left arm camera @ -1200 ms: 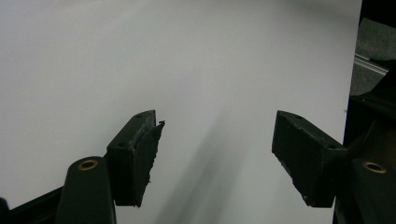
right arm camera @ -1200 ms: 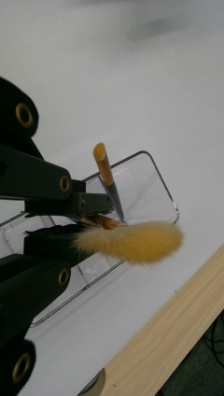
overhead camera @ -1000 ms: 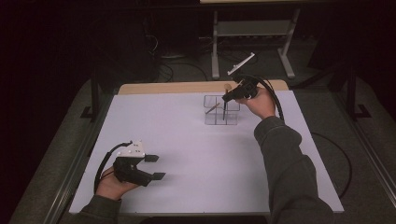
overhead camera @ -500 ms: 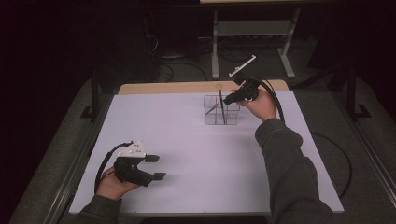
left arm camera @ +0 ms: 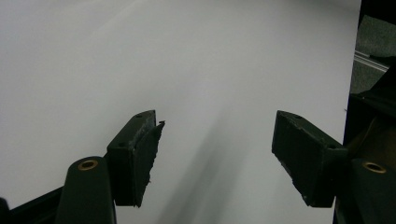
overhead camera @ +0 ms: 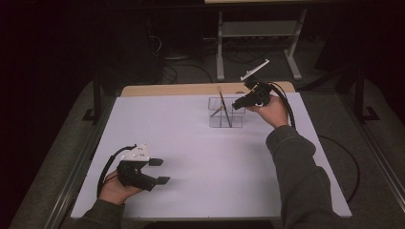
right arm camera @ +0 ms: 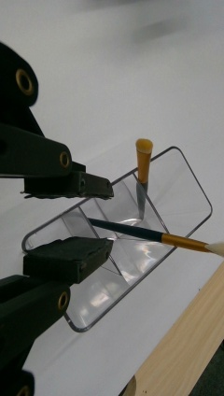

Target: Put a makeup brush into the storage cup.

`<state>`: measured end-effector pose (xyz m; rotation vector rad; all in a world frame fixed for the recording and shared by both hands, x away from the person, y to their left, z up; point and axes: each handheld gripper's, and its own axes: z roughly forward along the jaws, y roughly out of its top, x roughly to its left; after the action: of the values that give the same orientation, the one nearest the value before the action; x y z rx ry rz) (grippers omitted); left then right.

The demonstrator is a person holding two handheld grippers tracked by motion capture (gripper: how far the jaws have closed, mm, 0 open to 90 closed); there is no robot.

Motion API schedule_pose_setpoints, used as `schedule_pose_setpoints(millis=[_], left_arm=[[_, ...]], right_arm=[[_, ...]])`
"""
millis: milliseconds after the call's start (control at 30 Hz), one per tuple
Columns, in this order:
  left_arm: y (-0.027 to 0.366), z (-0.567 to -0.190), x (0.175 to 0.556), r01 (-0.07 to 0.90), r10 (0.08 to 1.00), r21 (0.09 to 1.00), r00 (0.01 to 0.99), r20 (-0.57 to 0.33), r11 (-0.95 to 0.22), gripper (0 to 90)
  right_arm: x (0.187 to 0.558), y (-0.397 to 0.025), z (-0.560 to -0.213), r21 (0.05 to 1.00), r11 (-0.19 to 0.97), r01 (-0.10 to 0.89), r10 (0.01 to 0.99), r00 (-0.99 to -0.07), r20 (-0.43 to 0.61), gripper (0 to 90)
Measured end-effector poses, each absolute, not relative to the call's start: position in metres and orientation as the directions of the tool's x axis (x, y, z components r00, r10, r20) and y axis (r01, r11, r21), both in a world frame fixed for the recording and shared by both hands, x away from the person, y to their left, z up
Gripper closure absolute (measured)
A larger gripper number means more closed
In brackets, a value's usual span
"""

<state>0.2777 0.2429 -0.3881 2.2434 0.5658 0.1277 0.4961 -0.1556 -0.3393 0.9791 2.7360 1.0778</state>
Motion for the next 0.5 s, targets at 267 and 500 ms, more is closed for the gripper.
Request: schedule_pose_setpoints(millis=[267, 500], left_arm=[[0.247, -0.387, 0.278, 0.354, 0.441, 0.732, 0.894, -0.082, -0.582, 30.5], [0.248, -0.386, 0.277, 0.355, 0.447, 0.741, 0.891, -0.082, -0.571, 30.5]], right_arm=[[0.490, -0.162, -0.343, 0.639, 0.541, 0.547, 0.580, -0.792, 0.188, 64.0], [0.481, -0.165, -0.343, 0.650, 0.527, 0.547, 0.582, -0.790, 0.192, 59.3]])
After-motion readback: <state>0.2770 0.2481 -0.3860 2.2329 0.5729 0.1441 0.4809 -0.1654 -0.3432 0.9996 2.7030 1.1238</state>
